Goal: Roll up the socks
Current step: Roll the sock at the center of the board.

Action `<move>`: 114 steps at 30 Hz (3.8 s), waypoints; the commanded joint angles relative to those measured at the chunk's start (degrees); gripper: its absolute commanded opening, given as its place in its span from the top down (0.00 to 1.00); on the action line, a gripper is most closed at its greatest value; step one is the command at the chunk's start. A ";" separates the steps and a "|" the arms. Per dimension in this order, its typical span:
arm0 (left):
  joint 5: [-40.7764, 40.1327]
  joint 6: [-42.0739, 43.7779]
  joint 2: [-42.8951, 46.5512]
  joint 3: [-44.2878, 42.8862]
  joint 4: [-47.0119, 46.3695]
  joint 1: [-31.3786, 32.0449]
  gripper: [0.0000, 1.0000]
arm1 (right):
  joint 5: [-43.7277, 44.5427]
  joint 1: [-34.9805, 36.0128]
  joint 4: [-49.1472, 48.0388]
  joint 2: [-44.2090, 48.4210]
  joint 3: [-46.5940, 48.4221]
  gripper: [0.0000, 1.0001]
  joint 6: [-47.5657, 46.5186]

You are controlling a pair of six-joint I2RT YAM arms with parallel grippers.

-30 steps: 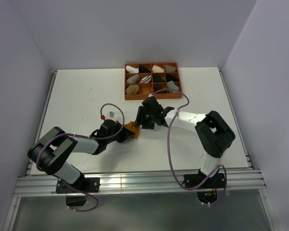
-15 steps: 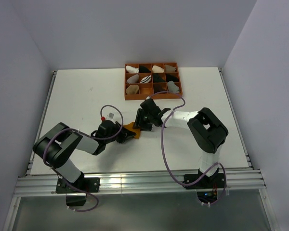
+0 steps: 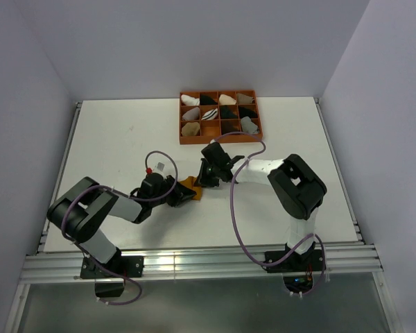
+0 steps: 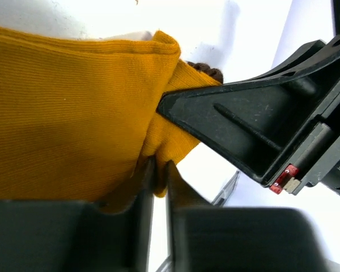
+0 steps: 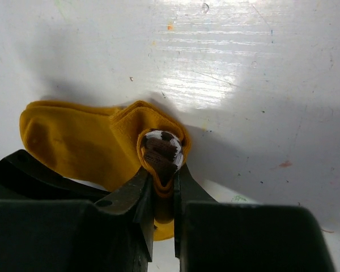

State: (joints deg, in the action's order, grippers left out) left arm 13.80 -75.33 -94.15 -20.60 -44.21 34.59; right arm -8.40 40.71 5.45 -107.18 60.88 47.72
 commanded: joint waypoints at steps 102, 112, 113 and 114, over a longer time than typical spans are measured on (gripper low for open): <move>-7.56 5.54 4.67 -1.36 10.97 4.08 0.87 | 2.14 -1.25 -3.18 2.67 -4.29 1.00 -0.79; -28.72 20.37 12.76 -11.29 30.31 13.21 0.50 | 12.62 -1.25 12.38 4.61 -0.41 1.00 2.81; -33.88 21.96 12.85 -12.17 31.01 15.92 0.50 | 12.62 -1.25 13.35 4.61 -0.33 1.00 3.25; -36.37 23.55 12.85 -13.92 32.24 17.25 0.49 | 12.45 -1.25 13.70 4.52 -0.24 1.00 3.77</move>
State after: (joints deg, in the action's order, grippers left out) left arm -9.72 -60.14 -83.13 -30.02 -18.48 47.68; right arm -1.67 39.75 10.70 -103.98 59.70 50.24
